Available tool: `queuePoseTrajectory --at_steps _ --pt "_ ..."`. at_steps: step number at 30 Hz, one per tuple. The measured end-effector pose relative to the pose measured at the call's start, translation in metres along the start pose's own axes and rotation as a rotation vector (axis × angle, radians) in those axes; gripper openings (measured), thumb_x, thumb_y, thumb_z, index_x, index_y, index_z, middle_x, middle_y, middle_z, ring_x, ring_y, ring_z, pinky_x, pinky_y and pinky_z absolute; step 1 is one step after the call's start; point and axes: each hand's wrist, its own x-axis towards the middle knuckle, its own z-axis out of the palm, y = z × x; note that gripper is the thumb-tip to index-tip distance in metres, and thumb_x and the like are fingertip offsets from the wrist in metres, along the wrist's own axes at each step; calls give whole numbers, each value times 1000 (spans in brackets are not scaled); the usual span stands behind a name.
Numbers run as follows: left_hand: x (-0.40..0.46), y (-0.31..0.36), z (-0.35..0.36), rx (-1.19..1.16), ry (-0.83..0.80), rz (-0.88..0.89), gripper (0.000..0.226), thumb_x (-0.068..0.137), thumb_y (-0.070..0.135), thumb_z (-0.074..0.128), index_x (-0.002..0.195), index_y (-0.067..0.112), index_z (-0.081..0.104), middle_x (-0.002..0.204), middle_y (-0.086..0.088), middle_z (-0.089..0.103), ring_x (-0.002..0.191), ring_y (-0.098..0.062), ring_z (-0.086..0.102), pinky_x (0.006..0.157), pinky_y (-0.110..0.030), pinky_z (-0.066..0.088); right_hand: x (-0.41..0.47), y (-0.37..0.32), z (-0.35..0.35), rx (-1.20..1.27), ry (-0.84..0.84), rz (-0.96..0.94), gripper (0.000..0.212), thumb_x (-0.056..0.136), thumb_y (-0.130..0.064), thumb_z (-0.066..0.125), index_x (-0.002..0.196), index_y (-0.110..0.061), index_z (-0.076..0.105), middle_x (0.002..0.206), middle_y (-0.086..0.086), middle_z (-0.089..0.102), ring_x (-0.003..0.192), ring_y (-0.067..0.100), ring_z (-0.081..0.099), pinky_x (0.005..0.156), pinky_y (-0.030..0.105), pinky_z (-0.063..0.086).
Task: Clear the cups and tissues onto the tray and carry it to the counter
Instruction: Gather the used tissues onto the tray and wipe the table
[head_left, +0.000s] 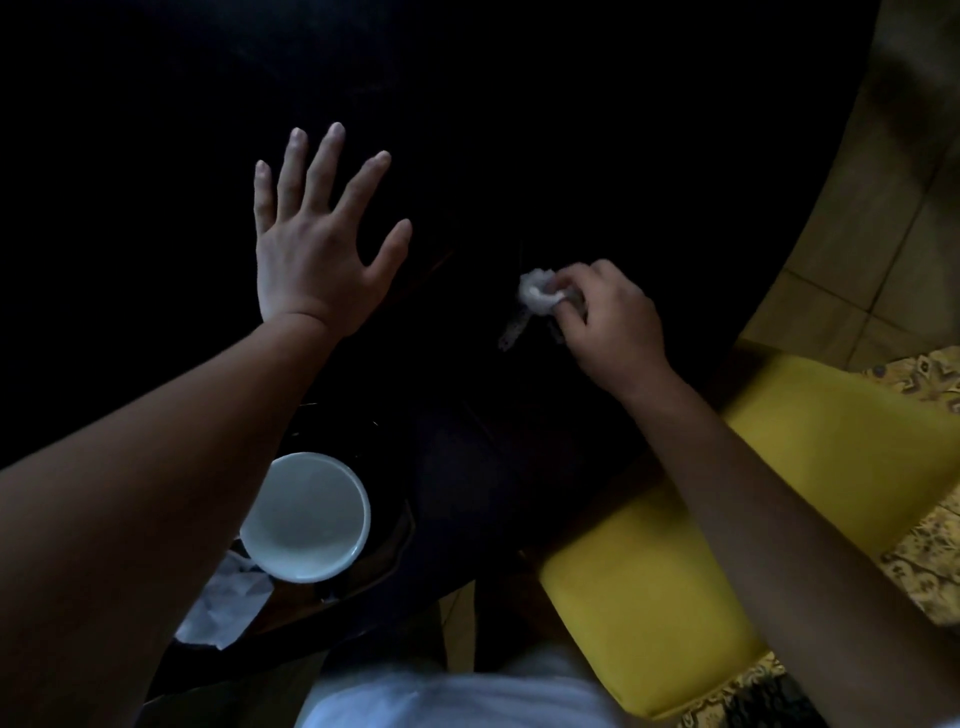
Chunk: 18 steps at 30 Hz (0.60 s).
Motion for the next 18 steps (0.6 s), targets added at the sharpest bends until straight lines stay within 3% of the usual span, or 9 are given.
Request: queuePoseTrajectory --at_steps 5,7,10,15,18 --pt "-2 -2 -2 1 1 8 63 101 62 39 158 34 35 171 -2 18 159 -29 6 127 -53 2 -40 12 -5 51 -49 -1 17 94 -18 58 107 -18 68 102 -1 60 87 21 62 68 32 48" --pt "-3 -3 -2 1 3 10 63 101 61 40 158 34 35 171 -2 18 159 -29 7 127 -53 2 -32 12 -10 88 8 26 15 94 -16 60 106 -13 69 100 3 63 89 21 63 70 26 42" --pt "-3 -3 -1 4 8 14 63 101 61 40 157 34 36 171 -2 19 159 -29 8 127 -53 3 3 3 -19 117 129 55 19 93 -20 59 108 -15 69 103 5 66 92 22 64 73 27 45" --pt "-2 -3 -1 6 8 11 63 101 62 39 157 34 36 171 -1 18 159 -28 7 127 -53 2 46 -15 -4 84 116 44 29 91 -23 55 114 -21 73 102 6 66 94 26 65 77 30 49" --pt "-3 -4 0 3 9 13 63 101 62 39 157 34 36 171 -1 18 159 -29 7 127 -53 2 35 -18 9 53 97 50 27 92 -22 56 113 -20 73 97 6 62 89 27 64 69 29 44"
